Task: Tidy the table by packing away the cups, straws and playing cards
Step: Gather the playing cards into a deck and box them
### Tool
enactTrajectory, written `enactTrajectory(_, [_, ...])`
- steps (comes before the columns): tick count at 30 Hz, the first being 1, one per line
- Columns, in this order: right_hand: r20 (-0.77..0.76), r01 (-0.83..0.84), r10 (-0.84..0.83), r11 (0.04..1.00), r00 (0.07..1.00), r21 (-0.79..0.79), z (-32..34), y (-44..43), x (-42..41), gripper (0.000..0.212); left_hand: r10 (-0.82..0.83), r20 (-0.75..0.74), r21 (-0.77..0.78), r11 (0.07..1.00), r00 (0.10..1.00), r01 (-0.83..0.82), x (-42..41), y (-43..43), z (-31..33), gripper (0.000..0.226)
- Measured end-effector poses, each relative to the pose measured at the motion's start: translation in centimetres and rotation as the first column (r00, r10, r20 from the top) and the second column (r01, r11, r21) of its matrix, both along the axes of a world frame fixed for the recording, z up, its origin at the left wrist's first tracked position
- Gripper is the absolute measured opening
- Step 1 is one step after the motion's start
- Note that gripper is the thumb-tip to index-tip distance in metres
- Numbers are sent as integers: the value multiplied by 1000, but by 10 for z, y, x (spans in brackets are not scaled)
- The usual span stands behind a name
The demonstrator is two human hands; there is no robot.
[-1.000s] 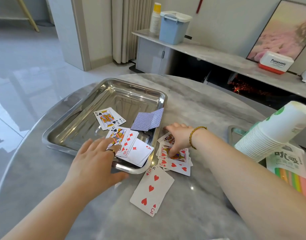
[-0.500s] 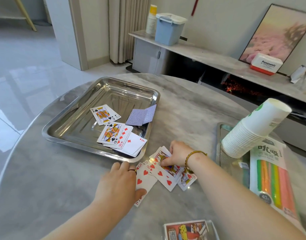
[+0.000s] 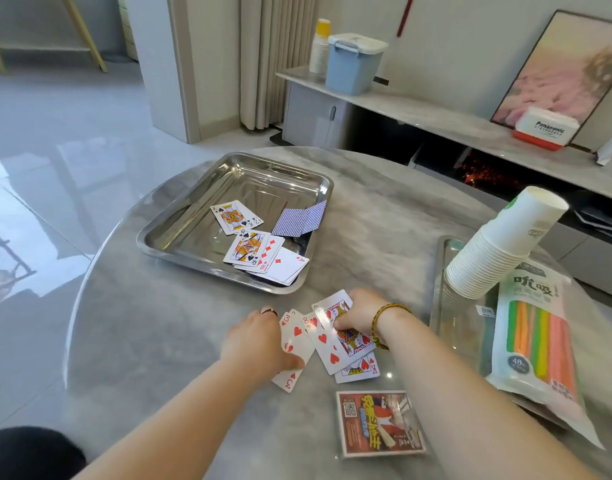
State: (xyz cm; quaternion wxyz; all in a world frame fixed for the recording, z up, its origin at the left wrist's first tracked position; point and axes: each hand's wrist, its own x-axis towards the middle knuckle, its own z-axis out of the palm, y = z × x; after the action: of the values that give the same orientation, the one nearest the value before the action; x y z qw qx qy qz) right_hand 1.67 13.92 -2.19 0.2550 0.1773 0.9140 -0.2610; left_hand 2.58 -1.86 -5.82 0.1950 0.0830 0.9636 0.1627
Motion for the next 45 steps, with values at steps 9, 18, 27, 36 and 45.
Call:
enactTrajectory(9, [-220, 124, -193, 948, 956, -293, -2, -15, 25, 16, 149, 20, 355, 923, 989, -147, 14, -10, 0, 35])
enactTrajectory(18, [-323, 141, -463, 723, 826, -676, 7, -36, 58, 21, 242, 372, 857, 281, 896, -432, 45, -9, 22, 16])
enactTrajectory(27, [-284, -11, -553, 443, 783, -896, -1, -51, 76, 9, 123, 173, 843, 495, 977, -212, 54, -13, 21, 21])
enactTrajectory(36, [-282, 65, -589, 497, 757, -865, -13, -88, 52, 19, 157, 169, 877, 427, 973, -221, 42, -18, 10, 31])
enactTrajectory(45, [-410, -66, -581, 521, 703, -851, -11, -75, 44, 34, 109, 120, 891, 427, 987, -155, 29, -10, 0, 35])
